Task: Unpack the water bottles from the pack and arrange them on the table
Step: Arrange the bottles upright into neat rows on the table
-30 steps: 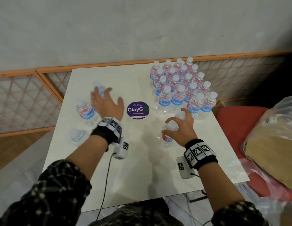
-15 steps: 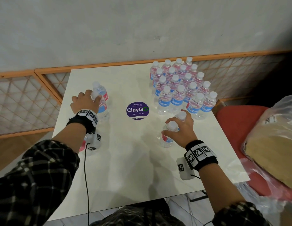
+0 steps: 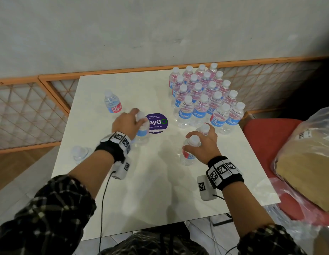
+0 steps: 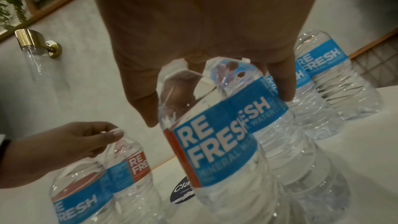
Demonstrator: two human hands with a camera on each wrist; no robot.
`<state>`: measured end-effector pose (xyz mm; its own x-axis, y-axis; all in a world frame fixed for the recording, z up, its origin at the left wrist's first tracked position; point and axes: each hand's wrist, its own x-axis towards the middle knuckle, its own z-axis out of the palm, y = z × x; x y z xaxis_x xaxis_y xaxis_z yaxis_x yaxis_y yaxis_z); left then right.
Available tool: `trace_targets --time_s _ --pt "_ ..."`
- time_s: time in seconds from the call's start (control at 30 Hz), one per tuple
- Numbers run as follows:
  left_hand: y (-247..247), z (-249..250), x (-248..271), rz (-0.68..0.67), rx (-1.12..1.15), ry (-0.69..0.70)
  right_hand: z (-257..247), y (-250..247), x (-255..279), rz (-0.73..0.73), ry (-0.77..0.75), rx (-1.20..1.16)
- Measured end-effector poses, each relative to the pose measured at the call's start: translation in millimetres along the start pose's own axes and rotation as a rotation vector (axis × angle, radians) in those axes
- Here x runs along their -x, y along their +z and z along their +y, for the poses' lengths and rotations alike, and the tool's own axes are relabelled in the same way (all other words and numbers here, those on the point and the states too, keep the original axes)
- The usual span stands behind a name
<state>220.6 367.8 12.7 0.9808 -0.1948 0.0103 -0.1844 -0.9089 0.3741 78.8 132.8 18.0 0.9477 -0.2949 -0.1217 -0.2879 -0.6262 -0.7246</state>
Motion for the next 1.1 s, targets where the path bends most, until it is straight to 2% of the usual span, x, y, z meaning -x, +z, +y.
trace_targets --time_s 0.23,0.4,0.53,0.6,0.7,0.83,0.87,0.93,1.03,1.1 --pt "37 90 38 -0.185 0.128 0.268 2 1 -1 0.019 0.009 0.031" --pt "54 121 49 -0.152 0.195 0.305 22 -5 -1 0.125 0.053 -0.011" --pt "53 134 52 -0.082 0.248 0.318 28 -11 0 0.092 0.046 -0.029" --pt "51 133 53 -0.068 0.295 0.307 28 -10 0 0.085 0.009 -0.028" --pt "46 126 50 -0.139 0.262 0.276 22 -8 1 0.169 -0.052 -0.071" --pt "36 119 47 -0.196 0.345 0.253 8 -5 -1 0.303 -0.307 0.078" --pt "33 116 43 -0.176 0.370 0.234 4 -4 -2 0.313 -0.363 0.133" --pt "23 100 26 -0.036 0.387 0.148 -3 -4 -3 0.282 -0.429 0.204" --pt "-1 60 -17 0.248 0.280 -0.025 -8 -1 -2 0.148 -0.439 0.323" --pt "-19 32 -46 0.316 0.184 -0.153 -6 2 -2 0.107 -0.430 0.405"
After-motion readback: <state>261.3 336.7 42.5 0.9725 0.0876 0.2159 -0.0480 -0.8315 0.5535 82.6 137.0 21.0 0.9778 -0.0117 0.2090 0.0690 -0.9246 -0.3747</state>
